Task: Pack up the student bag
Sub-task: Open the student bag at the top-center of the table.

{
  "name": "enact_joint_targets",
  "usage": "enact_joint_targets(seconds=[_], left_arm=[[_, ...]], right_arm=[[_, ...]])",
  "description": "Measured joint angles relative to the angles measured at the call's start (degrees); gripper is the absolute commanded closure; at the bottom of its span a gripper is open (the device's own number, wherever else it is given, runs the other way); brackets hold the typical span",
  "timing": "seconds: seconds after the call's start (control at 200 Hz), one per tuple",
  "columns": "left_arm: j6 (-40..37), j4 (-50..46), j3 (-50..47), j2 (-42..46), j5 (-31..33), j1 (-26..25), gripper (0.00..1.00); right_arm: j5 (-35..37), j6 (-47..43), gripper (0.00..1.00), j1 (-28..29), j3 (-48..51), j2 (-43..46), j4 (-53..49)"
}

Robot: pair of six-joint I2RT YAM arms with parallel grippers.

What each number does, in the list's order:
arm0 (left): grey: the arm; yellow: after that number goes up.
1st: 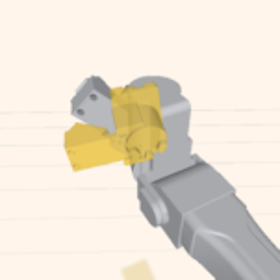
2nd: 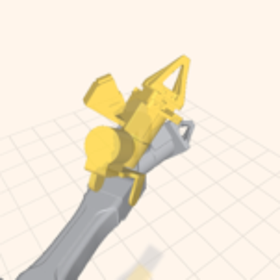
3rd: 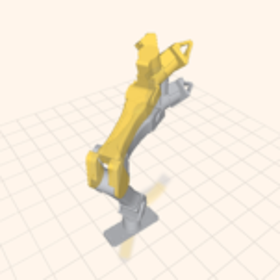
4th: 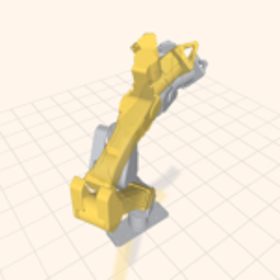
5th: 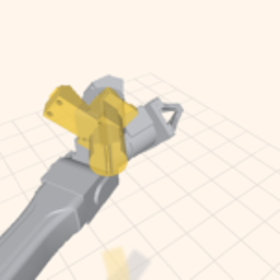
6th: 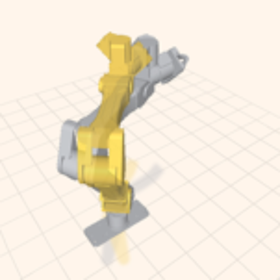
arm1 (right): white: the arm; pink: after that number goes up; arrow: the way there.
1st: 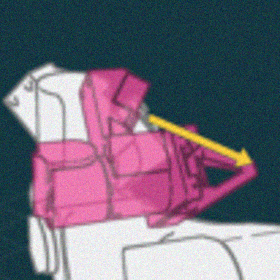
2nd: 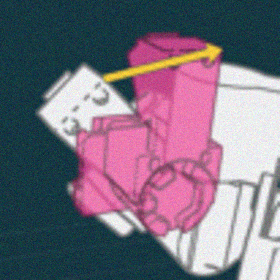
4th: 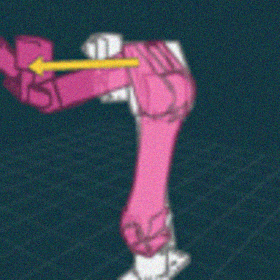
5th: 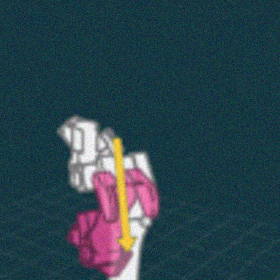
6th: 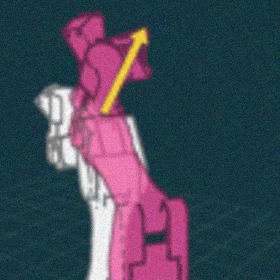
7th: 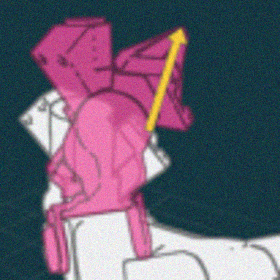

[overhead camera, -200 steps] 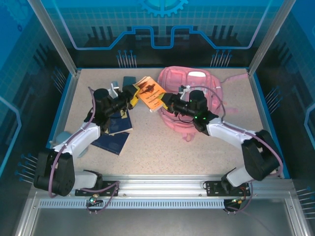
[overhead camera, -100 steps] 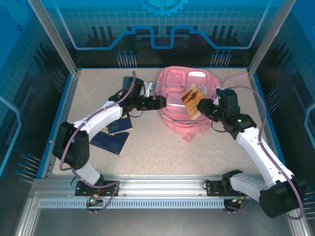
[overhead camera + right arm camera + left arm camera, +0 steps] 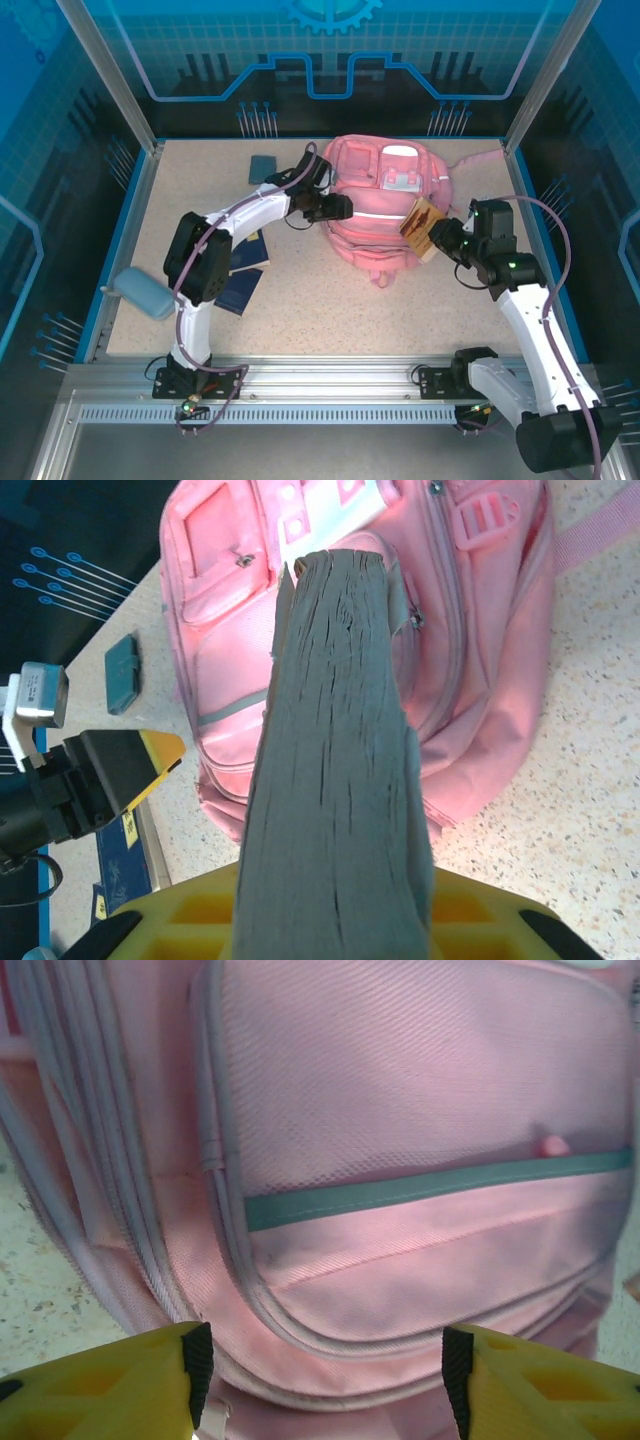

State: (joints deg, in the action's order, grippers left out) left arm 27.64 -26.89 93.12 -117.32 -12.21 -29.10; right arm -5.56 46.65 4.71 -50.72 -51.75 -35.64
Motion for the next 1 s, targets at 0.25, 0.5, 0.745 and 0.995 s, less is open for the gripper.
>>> enact_joint_targets(seconds=[0.25, 0.5, 0.745, 0.995], left_arm=[[8.92, 0.13, 3.87, -4.98, 0.04, 0.0, 0.52], [14.82, -0.96, 5.51, -6.84, -0.5, 0.22, 0.87], [19.8, 2.86, 5.49, -6.49, -4.37, 0.83, 1.0], [24.55, 9.53, 3.15, 0.61, 0.33, 1.16, 1.0]], right_arm=[[-2.14, 0.02, 0.72, -1.38, 1.66, 0.76, -0.17], [-2.4, 0.0, 0.72, -1.75, 2.05, 2.19, -1.2], [2.49, -1.31, 0.72, -1.84, -3.15, 4.31, -9.16], [9.99, -3.52, 0.72, -2.16, -11.08, 6.86, -16.94]])
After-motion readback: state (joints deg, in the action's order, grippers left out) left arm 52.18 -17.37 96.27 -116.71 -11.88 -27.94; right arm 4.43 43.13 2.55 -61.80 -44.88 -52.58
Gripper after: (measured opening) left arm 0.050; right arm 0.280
